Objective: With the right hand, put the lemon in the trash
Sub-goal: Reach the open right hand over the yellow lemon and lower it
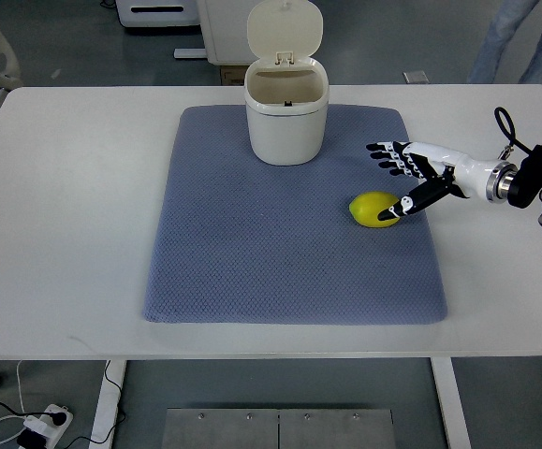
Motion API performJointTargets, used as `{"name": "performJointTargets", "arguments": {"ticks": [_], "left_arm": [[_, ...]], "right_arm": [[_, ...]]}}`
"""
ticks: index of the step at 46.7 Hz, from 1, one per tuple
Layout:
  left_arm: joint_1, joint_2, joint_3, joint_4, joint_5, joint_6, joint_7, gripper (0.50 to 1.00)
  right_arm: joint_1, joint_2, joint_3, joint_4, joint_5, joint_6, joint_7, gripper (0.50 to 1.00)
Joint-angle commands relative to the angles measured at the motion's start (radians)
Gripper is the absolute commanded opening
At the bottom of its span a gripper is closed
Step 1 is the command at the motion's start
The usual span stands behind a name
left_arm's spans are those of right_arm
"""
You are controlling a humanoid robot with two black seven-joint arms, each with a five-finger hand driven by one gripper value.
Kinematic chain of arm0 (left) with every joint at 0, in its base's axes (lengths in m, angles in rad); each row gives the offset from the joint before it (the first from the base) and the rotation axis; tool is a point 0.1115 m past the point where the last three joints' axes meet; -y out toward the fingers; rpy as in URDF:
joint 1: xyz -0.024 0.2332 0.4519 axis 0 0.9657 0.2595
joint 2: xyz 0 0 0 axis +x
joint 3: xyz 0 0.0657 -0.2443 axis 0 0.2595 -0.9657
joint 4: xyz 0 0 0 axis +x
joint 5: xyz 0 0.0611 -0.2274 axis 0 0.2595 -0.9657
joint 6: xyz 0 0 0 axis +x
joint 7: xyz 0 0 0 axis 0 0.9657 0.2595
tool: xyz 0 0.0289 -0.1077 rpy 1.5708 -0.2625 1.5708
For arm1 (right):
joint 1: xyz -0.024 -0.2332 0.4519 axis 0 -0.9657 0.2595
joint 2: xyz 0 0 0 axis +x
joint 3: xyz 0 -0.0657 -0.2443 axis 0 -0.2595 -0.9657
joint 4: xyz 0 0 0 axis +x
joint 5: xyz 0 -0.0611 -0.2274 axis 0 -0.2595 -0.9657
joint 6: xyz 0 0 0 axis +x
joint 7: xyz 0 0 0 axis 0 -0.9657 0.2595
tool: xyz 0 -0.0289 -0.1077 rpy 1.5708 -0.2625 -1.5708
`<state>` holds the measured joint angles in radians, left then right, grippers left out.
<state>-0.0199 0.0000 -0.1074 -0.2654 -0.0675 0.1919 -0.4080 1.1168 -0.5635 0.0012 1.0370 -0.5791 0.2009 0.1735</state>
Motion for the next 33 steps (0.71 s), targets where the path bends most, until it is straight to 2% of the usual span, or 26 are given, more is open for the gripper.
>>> {"name": "performJointTargets", "arguments": {"ticks": [1,8,14,33], "left_arm": [[0.000,0.000,0.000,0.000,0.000,0.000,0.000,1.000],[0.000,0.000,0.000,0.000,0.000,0.000,0.000,1.000],[0.000,0.000,0.002,0.000,0.000,0.000,0.000,1.000],[0.000,0.000,0.002,0.000,0.000,0.000,0.000,1.000]], "right_arm": [[0.017,0.002,-0.021,0.000,-0.001,0.000,0.000,0.989],[0.029,0.019,-0.035,0.000,-0.007,-0.003,0.000,0.989],[0.028,0.037,-0.053,-0.002,-0.018,-0.040,0.003,0.987],[-0.015,0.073,-0.053,-0.014,-0.018,-0.063,0.040,0.983]]}}
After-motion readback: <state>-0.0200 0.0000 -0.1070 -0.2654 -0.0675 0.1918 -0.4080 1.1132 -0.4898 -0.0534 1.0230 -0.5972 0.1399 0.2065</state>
